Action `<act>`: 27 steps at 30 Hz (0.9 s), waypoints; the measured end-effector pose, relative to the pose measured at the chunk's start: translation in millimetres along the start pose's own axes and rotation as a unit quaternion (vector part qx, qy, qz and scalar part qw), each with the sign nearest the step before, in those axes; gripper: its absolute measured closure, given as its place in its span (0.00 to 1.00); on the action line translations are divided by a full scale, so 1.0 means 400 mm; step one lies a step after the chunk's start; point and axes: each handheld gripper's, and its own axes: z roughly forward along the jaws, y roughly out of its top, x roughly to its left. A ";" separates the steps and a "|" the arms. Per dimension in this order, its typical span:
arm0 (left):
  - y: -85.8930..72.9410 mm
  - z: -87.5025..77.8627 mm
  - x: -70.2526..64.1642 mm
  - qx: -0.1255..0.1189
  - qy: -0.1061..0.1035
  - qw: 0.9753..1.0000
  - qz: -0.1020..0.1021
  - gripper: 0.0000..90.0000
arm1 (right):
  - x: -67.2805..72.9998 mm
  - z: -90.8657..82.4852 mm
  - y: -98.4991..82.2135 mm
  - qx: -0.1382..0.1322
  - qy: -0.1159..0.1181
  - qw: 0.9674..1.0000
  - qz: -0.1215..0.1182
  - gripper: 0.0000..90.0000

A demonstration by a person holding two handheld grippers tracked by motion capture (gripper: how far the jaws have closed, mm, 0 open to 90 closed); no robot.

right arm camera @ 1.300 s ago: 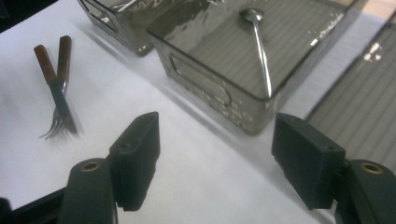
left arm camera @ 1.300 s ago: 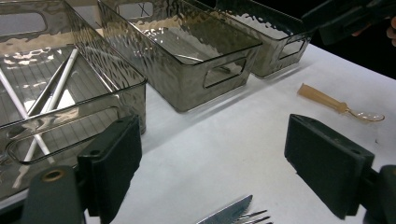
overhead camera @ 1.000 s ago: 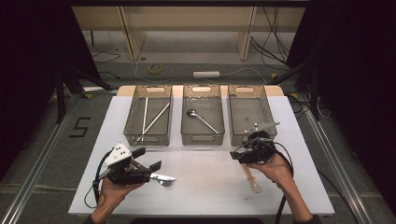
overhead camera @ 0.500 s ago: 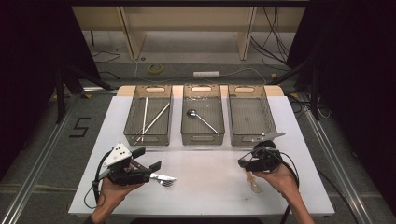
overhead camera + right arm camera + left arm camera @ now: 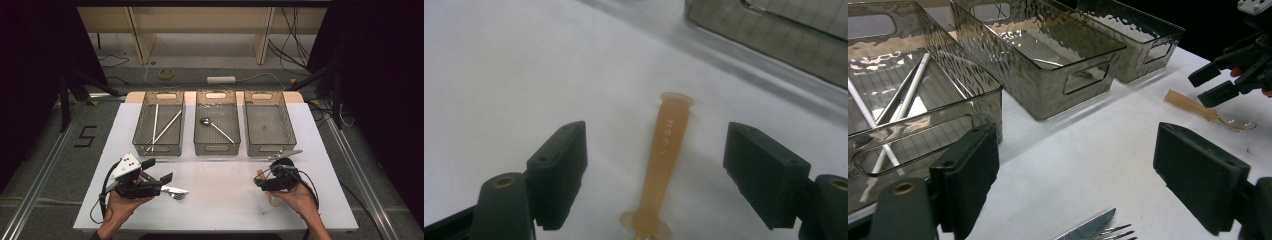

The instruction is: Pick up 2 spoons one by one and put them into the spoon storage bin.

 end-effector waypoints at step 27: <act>0.000 0.002 -0.001 0.004 0.001 1.000 0.005 0.20 | 0.002 0.032 -0.021 0.046 -0.017 0.998 -0.029 0.76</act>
